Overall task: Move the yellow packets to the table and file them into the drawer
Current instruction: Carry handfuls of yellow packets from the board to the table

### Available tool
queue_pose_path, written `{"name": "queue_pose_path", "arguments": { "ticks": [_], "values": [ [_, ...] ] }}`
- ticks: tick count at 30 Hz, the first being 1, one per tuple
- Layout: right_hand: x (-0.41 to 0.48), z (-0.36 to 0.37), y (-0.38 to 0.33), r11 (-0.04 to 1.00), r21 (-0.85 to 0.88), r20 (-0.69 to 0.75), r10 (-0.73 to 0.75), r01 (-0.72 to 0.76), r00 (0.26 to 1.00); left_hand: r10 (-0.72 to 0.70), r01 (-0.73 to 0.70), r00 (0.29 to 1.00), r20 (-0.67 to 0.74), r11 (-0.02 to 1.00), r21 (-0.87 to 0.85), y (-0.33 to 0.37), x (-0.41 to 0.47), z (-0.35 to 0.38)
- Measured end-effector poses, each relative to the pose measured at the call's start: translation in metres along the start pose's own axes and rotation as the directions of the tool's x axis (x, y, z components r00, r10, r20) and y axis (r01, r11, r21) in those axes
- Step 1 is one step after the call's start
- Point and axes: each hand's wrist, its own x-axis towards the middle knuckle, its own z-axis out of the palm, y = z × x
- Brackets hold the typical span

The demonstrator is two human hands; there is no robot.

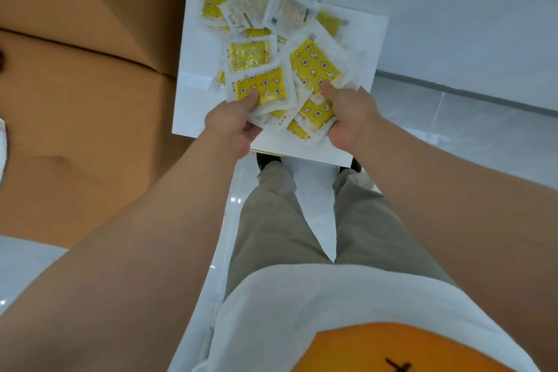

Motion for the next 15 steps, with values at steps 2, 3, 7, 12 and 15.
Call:
{"name": "queue_pose_path", "arguments": {
  "ticks": [2, 3, 7, 12, 15],
  "values": [
    [-0.017, -0.003, -0.007, 0.999, -0.024, -0.006, -0.028, 0.028, 1.0, 0.012, -0.012, 1.0, 0.003, 1.0, -0.015, 0.007, -0.015, -0.006],
    [-0.022, -0.005, -0.01, 0.999, -0.028, -0.009, -0.04, 0.04, 0.999, 0.017, -0.017, 1.0, -0.001, 1.0, -0.019, 0.009, -0.018, -0.009],
    [-0.017, -0.008, -0.012, 0.995, -0.051, -0.033, -0.087, 0.085, 0.996, 0.08, -0.079, 0.995, -0.053, 0.997, 0.023, 0.015, -0.009, -0.015],
    [0.027, -0.009, 0.002, 0.991, -0.12, -0.105, -0.08, 0.067, 0.991, 0.256, -0.2, 0.961, -0.104, 0.906, 0.373, 0.011, 0.047, -0.004],
    [0.057, -0.004, 0.012, 0.986, -0.152, -0.111, -0.08, 0.063, 0.991, 0.397, -0.222, 0.914, -0.086, 0.664, 0.714, 0.015, 0.09, 0.004]
  ]
}}
